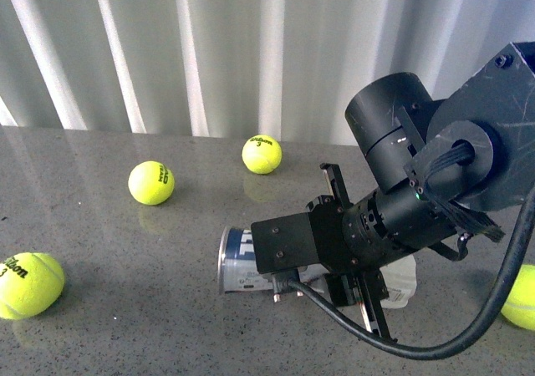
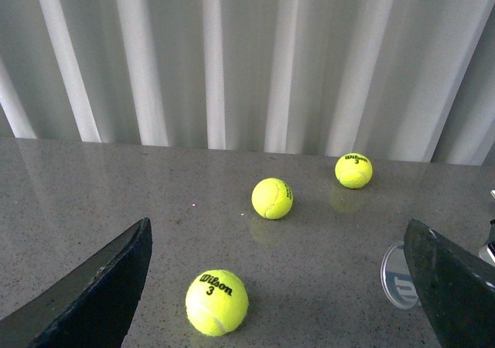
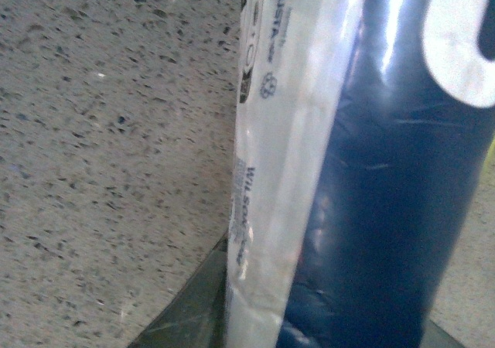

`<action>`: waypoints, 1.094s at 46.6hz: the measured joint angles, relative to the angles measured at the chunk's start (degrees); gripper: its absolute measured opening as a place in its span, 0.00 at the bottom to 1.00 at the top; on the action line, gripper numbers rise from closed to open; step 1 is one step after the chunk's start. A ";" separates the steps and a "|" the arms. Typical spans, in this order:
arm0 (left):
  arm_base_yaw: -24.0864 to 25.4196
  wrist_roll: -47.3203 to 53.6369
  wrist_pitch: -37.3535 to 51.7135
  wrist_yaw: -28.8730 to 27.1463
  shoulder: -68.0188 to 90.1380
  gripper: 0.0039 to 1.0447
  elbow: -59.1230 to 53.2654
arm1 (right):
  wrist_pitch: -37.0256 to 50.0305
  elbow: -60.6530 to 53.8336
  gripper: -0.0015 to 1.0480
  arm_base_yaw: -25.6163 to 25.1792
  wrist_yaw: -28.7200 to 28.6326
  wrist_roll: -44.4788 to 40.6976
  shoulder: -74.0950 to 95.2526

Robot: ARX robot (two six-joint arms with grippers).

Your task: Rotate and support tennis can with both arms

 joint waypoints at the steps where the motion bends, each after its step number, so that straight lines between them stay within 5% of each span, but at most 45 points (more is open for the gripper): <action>1: 0.00 0.00 0.00 0.00 0.00 0.94 0.00 | 0.04 -0.26 0.35 0.00 -0.31 0.50 0.00; 19: 0.00 -0.02 0.00 0.00 0.00 0.94 0.00 | 0.87 -4.02 0.95 -1.11 -4.55 6.12 -4.31; 29: 0.00 0.00 0.00 0.00 0.00 0.94 0.00 | -0.28 -7.06 0.93 -1.40 -7.67 10.38 -9.90; 36: 0.00 0.00 0.00 0.00 0.00 0.94 0.00 | 1.73 -9.11 0.93 -1.81 -11.82 26.21 -18.27; 44: 0.00 0.00 0.00 -0.02 0.00 0.94 0.00 | 13.64 -11.72 0.93 -4.98 5.05 56.59 -26.08; 50: 0.00 0.00 0.00 0.02 0.00 0.94 0.00 | 13.92 -12.59 0.93 -5.99 6.29 65.85 -25.99; 51: 0.00 0.00 0.00 0.02 0.00 0.94 0.00 | 19.41 -14.38 0.90 -5.40 10.73 68.32 -25.44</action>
